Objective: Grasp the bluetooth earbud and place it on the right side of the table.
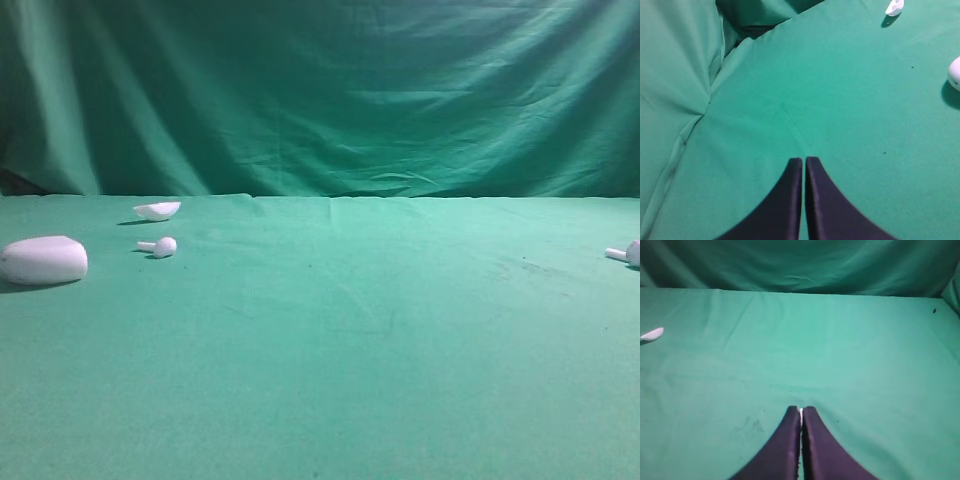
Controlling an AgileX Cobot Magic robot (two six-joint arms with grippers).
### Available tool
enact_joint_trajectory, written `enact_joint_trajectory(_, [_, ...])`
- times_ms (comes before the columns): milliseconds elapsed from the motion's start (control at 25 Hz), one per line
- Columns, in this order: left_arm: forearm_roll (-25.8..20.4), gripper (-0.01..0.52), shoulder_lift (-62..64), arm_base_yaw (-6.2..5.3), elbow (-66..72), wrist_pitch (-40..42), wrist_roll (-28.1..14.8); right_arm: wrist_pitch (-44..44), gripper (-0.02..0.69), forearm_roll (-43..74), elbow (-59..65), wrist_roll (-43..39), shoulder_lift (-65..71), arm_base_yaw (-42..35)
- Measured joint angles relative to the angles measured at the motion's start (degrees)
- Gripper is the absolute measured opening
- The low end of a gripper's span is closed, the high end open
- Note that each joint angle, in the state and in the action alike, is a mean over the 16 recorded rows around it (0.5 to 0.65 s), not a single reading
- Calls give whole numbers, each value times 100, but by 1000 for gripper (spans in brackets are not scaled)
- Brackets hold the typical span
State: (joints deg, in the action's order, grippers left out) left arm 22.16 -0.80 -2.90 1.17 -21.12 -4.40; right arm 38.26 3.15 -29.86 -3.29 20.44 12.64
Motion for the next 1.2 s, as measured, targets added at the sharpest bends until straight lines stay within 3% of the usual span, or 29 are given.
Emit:
enact_joint_trajectory(760, [0, 0, 0, 0, 0, 0, 0, -1432, 0, 266, 2743, 90, -1893, -949])
enact_joint_trajectory(1200, [0, 0, 0, 0, 0, 0, 0, -1570, 0, 231, 3143, 91, -2096, -1026])
